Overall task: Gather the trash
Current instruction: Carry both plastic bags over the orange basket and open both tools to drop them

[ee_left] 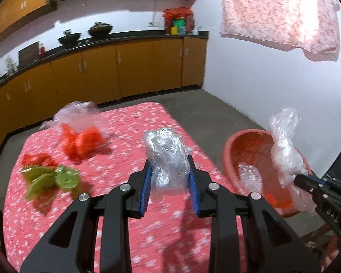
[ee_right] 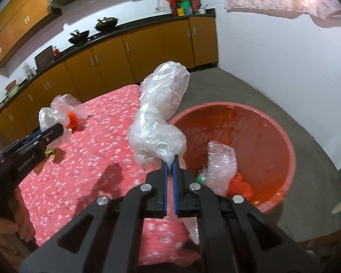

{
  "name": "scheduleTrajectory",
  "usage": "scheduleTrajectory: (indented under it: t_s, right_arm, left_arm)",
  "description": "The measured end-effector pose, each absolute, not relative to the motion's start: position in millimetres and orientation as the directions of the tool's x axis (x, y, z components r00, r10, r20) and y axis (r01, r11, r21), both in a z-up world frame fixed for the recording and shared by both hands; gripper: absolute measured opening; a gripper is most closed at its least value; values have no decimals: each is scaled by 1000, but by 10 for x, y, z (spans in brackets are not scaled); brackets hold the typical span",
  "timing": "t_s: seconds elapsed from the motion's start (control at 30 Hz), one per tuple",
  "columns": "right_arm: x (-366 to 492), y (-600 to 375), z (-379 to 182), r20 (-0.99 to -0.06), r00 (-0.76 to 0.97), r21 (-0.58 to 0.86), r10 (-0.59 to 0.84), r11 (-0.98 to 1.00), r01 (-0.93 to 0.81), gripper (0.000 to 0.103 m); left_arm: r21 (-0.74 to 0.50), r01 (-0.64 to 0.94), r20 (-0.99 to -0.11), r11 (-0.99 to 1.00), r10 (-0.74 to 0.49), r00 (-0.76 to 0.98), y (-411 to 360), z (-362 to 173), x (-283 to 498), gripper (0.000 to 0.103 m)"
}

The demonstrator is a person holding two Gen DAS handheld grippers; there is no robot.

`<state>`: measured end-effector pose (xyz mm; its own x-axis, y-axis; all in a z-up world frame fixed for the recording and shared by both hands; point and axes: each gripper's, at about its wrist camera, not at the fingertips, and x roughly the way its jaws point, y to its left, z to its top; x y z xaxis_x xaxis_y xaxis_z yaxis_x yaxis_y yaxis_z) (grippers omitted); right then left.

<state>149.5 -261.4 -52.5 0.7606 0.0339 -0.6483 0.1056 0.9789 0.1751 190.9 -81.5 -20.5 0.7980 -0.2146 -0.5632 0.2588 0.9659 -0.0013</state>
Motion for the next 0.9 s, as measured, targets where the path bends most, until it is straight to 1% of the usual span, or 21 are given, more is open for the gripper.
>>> scheduleTrajectory:
  t_s: [0.37, 0.67, 0.9]
  right_arm:
    - [1432, -3225, -684, -662, 748, 205, -34, 953, 225, 6]
    - [1470, -3473, -803, -671, 740, 218, -55, 939, 267, 6]
    - [1561, -3599, -850, -674, 737, 243, -53, 926, 289, 6]
  left_arm:
    - [8, 400, -560, 916, -328, 761, -1502, -296, 1973, 30]
    - [3, 475, -570, 880, -389, 724, -1862, -379, 2045, 30]
    - [-24, 536, -572, 844, -451, 685, -2069, -453, 2083, 30]
